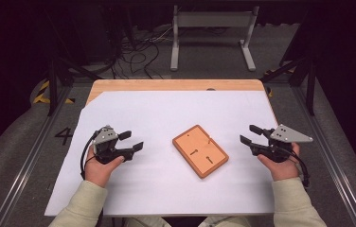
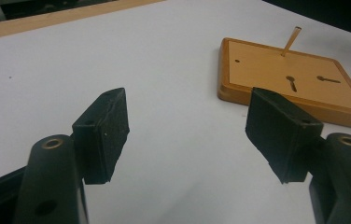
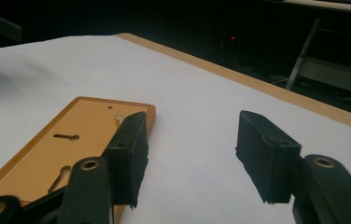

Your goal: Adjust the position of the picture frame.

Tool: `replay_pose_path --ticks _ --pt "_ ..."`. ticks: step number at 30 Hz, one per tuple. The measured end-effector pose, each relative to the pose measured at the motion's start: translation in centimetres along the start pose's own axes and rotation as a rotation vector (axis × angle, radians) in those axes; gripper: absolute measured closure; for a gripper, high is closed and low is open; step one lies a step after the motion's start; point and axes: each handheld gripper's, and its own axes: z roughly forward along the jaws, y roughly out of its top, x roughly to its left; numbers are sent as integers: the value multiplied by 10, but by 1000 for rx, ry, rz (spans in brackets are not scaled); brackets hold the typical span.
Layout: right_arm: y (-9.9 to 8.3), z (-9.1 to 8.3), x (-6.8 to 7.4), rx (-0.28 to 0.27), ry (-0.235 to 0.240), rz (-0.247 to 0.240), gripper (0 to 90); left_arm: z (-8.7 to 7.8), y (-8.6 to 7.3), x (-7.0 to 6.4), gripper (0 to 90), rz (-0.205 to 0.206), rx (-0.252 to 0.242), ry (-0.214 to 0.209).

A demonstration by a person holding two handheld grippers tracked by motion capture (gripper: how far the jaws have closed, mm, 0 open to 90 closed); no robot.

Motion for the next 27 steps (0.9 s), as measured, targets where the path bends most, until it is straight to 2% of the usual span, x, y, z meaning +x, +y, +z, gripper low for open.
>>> replay_pose_path --ticks 5,7,12,14,16,21,27 --pt "1 0 0 37 5 -11 512 0 0 -2 304 -9 0 -2" --pt "2 0 0 46 8 -11 528 -1 1 -3 304 10 2 -1" --pt "5 2 1 83 11 8 574 -2 1 -2 304 15 4 6" --pt "8 2 3 106 24 11 614 -2 1 -2 305 13 7 7" --pt "12 3 5 148 17 14 627 -2 1 -3 305 15 11 3" --pt "19 5 9 198 3 8 643 -3 1 -4 305 17 12 4" --pt "21 8 10 215 34 7 681 -3 0 -4 305 9 20 3"
